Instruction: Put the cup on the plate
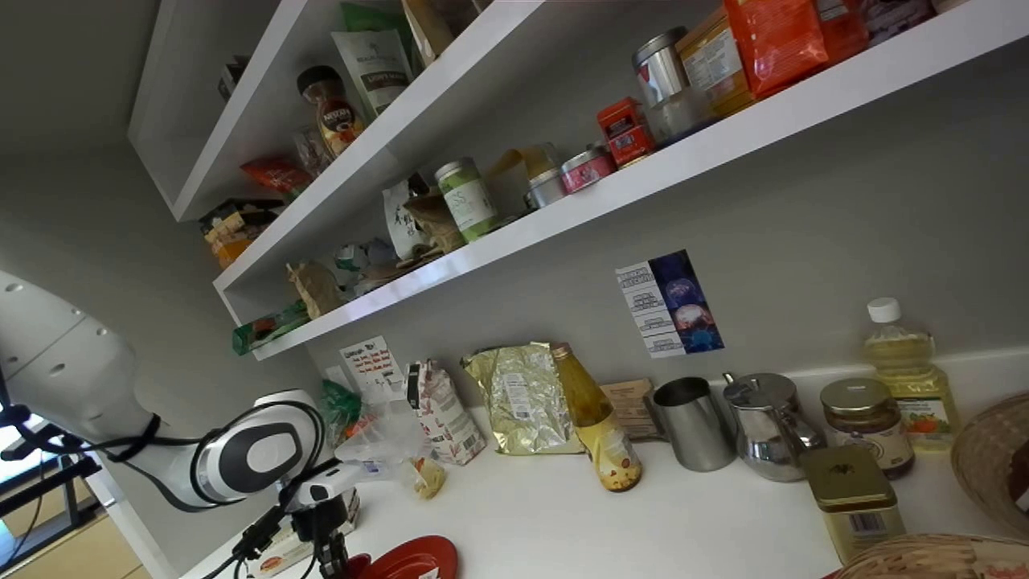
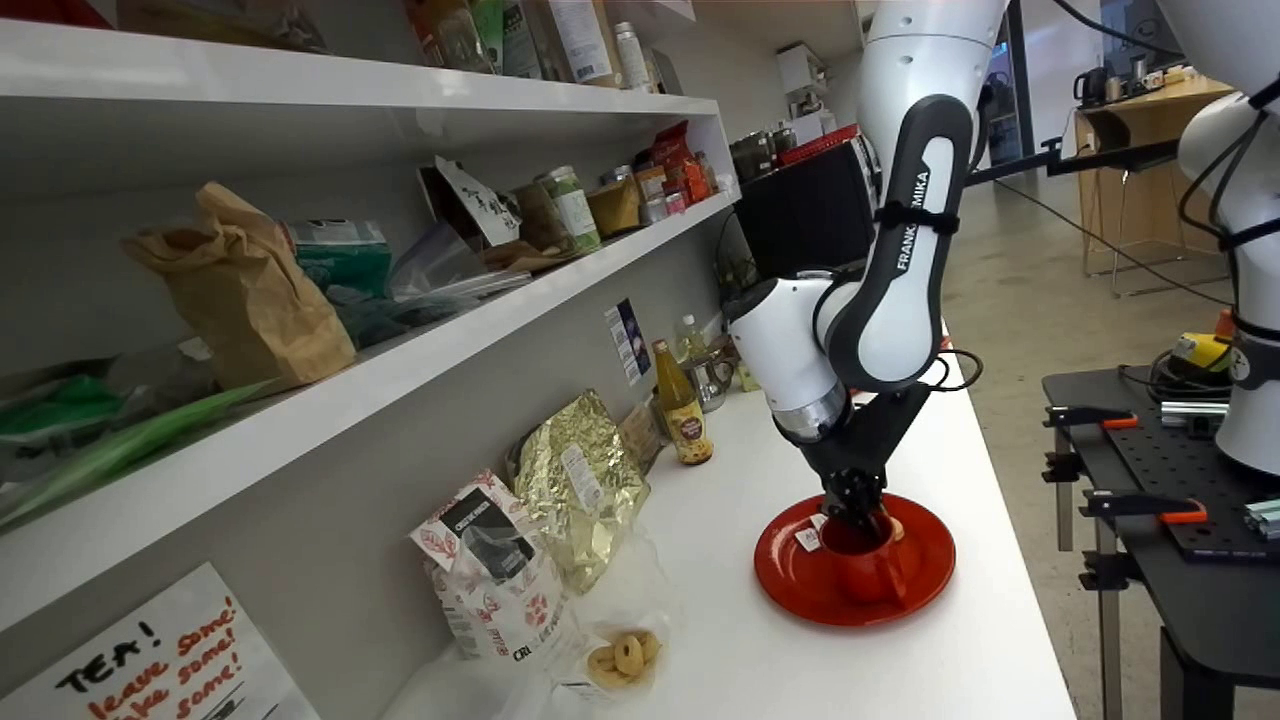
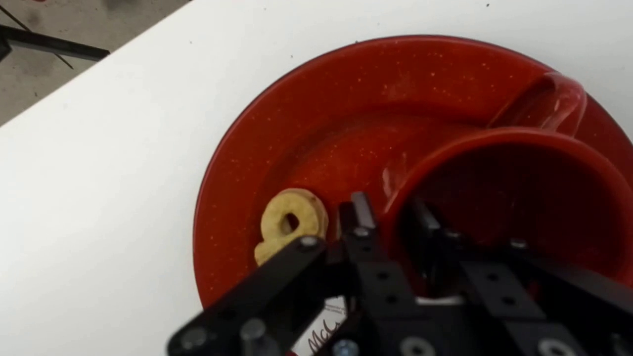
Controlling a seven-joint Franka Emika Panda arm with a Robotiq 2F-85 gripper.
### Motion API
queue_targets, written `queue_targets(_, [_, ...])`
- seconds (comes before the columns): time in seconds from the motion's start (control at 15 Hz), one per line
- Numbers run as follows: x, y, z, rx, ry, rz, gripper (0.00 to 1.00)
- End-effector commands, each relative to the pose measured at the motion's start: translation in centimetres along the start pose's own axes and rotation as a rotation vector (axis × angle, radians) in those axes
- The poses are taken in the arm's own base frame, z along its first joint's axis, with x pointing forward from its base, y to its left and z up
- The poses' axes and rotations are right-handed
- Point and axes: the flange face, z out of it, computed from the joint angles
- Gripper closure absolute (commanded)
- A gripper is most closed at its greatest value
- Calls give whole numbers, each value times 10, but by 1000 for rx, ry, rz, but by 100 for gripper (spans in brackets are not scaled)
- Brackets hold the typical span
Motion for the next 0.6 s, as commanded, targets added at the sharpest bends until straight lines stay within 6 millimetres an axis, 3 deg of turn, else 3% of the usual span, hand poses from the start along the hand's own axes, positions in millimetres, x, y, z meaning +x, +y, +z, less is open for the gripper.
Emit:
queue_targets(0.0, [0, 0, 0, 0, -2, 2, 70])
queue_targets(0.13, [1, 1, 0, 1, -3, 3, 67])
queue_targets(0.2, [0, 1, 0, 2, -3, 3, 42])
queue_targets(0.27, [0, 4, -5, 2, -1, -5, 42])
queue_targets(0.4, [0, 9, -13, 4, -1, -27, 28])
queue_targets(0.47, [1, 1, -2, 1, -2, -5, 45])
queue_targets(0.53, [2, 2, -3, 3, 0, -8, 38])
